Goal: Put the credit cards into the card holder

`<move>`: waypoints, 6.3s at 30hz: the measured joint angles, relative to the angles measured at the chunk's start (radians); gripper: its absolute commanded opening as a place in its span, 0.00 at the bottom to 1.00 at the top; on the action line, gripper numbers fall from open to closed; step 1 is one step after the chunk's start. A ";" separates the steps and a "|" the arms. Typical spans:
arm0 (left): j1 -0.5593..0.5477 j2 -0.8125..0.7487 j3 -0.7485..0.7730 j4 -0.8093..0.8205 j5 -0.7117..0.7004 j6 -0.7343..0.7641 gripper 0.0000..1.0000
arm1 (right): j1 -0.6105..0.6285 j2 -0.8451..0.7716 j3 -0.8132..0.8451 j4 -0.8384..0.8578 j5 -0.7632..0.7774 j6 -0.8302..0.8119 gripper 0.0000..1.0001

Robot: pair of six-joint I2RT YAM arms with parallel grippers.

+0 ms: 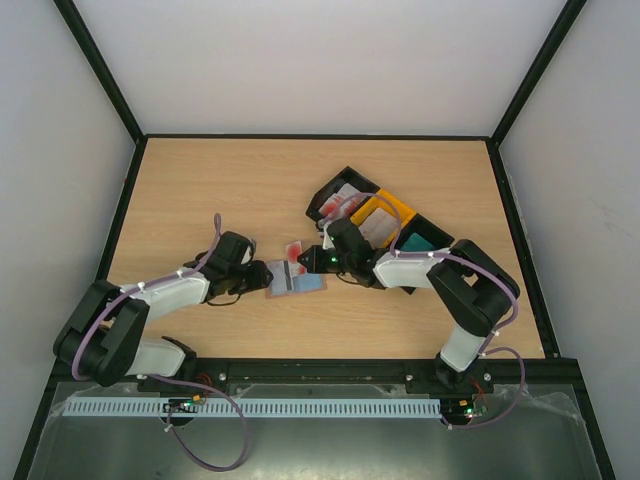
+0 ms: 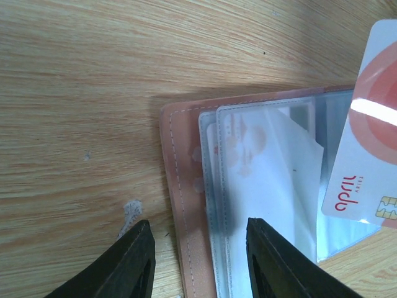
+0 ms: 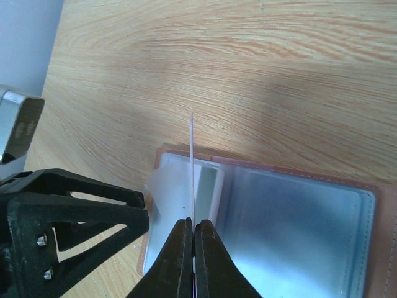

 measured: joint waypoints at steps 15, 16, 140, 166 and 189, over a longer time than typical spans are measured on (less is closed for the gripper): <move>0.002 0.000 -0.013 0.031 0.008 -0.009 0.41 | 0.001 0.029 0.000 0.050 0.001 0.017 0.02; 0.003 0.000 -0.015 0.036 0.011 -0.009 0.41 | 0.003 0.042 0.000 0.050 -0.003 0.018 0.02; 0.162 -0.314 0.160 0.056 -0.042 0.076 1.00 | -0.354 -0.462 0.254 -0.975 0.822 -0.126 0.66; 0.127 -0.384 0.143 0.056 -0.097 0.107 1.00 | -0.354 -0.249 0.151 -1.020 0.609 -0.101 0.24; 0.121 -0.386 0.132 0.058 -0.096 0.116 1.00 | -0.356 -0.129 0.166 -0.919 0.540 -0.211 0.46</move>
